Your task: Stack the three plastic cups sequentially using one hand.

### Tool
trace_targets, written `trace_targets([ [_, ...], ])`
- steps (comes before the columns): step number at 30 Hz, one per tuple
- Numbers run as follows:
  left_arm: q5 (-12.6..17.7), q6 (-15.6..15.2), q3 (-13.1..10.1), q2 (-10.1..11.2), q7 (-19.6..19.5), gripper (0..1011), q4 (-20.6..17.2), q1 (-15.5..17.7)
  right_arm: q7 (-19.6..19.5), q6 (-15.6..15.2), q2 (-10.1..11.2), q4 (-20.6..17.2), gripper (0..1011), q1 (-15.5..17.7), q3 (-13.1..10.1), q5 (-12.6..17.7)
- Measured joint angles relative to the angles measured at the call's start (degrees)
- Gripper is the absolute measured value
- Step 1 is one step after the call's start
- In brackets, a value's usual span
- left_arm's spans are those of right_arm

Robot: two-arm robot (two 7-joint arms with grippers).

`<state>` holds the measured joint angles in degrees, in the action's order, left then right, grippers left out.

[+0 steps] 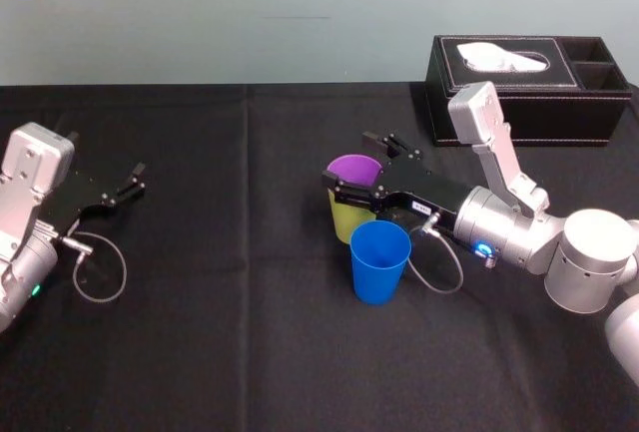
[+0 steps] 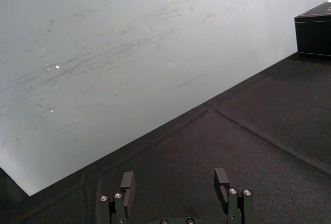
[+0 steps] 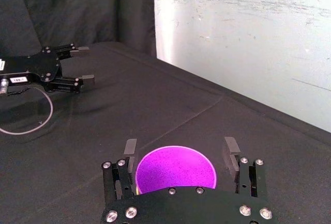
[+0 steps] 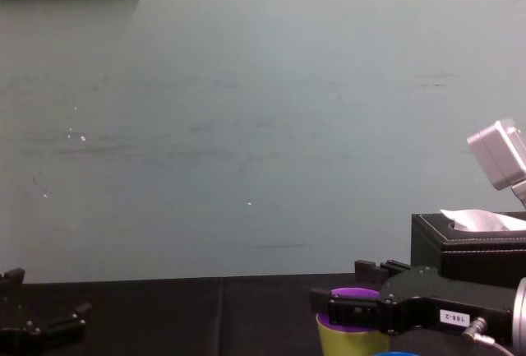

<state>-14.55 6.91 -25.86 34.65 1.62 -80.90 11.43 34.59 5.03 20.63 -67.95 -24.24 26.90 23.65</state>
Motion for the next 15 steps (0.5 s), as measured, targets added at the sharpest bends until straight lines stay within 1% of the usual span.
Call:
trace_targets([
  [8, 0.00, 0.00, 0.00, 0.00, 0.00, 1011, 0.00, 0.00, -0.04, -0.01, 0.10, -0.32, 1004, 0.13, -0.04, -0.01],
  [11, 0.00, 0.00, 0.00, 0.00, 0.00, 1011, 0.00, 0.00, -0.42, 0.15, 0.61, -1.99, 1004, 0.97, -0.44, 0.03],
  [15, 0.00, 0.00, 0.00, 0.00, 0.00, 1011, 0.00, 0.00, -1.40, -0.02, 1.66, -5.19, 1004, 2.57, -1.23, 0.20],
])
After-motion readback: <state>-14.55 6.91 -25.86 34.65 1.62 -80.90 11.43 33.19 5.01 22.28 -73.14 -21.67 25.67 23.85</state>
